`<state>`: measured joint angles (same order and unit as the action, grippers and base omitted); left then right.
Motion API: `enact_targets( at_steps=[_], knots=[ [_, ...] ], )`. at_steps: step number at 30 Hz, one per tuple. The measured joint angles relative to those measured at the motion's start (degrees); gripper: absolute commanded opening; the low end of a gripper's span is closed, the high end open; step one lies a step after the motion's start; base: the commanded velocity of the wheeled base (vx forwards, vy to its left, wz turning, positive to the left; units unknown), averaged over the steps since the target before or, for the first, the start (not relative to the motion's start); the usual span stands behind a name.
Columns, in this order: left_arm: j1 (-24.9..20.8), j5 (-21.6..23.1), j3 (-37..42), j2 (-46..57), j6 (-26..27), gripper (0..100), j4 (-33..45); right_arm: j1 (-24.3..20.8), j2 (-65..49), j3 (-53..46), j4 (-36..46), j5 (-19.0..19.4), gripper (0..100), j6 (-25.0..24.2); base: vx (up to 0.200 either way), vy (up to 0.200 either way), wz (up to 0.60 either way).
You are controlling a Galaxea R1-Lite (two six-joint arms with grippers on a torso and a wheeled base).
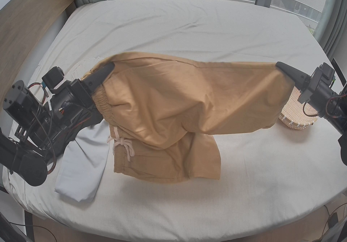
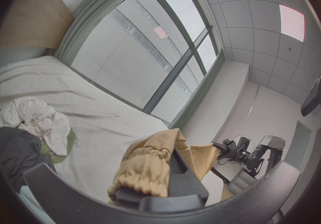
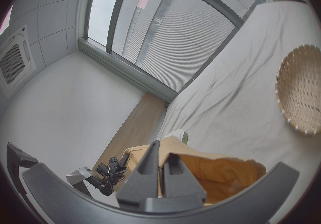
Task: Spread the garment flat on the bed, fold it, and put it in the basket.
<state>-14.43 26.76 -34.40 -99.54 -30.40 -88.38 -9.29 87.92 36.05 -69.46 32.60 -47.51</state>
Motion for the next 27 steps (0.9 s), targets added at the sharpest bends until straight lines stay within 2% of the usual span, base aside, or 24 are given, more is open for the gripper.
enact_targets(
  at_steps=[5, 20, 27],
  knots=[
    [1.45, 0.15, -0.22, 0.91, -0.96, 0, 0.02, 1.3, -1.6, 0.63, 0.6, 0.0, 0, 0.13, 0.0, 0.0, 0.0],
    [1.95, -0.22, 2.68, 1.88, -1.95, 0, 0.02, 3.71, -6.69, -0.2, 4.22, 0.16, 0, 0.33, 0.0, 0.0, 0.0],
    [3.91, -0.24, 2.77, 0.72, -1.39, 0, 0.04, 4.08, -6.64, -2.56, 3.89, 1.06, 0, 3.47, 0.0, 0.0, 0.0]
  ],
)
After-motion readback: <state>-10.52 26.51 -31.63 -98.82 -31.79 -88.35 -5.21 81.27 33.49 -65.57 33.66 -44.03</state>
